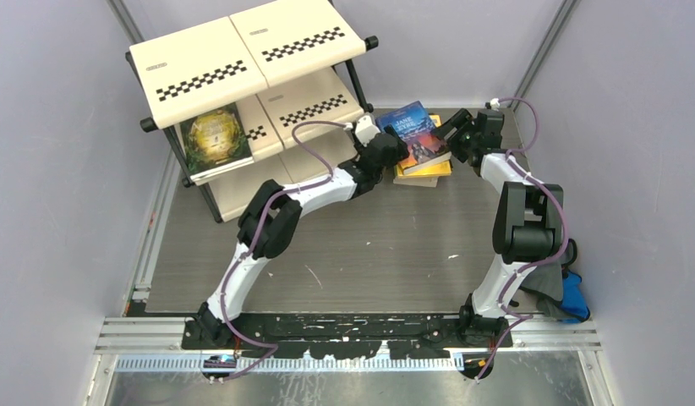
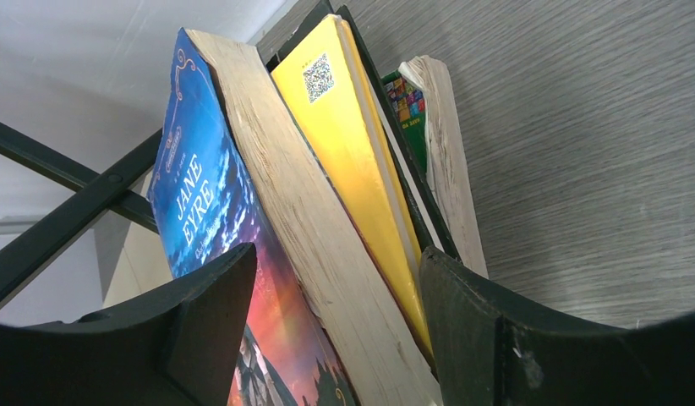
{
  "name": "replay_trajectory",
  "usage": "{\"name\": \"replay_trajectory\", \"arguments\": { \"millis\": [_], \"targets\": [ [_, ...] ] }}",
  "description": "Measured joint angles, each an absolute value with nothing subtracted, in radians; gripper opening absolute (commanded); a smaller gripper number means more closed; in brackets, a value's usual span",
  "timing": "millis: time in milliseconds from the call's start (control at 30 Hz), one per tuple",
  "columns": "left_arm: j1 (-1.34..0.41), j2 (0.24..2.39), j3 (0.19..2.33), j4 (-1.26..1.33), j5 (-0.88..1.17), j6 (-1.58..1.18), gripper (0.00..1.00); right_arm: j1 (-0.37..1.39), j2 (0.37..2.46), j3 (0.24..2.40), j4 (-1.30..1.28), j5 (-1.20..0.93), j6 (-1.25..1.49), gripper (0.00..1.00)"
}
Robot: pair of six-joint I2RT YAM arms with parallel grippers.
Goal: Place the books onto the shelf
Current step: Pick up the book from the center of the board.
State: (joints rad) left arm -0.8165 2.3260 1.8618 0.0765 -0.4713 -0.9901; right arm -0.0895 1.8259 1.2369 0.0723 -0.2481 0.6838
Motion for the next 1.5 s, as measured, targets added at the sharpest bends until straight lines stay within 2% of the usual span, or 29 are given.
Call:
{"name": "replay_trajectory", "arguments": {
  "millis": [800, 1100, 1500],
  "targets": [
    [-0.843, 2.314, 1.778, 0.209, -0.545, -1.012, 0.71, -0.102, 1.818, 1.242, 0.058, -0.304, 0.685, 0.74],
    [-0.84, 2.344, 1.782, 0.305, -0.511, -0.979, 0.62, -0.11, 1.818, 1.243, 0.046, -0.328, 0.683, 0.71],
    [-0.832, 2.365, 1.782, 0.383, -0.479, -0.962, 0.44, -0.114, 1.806, 1.229, 0.044, -0.327, 0.685, 0.66]
  ]
}}
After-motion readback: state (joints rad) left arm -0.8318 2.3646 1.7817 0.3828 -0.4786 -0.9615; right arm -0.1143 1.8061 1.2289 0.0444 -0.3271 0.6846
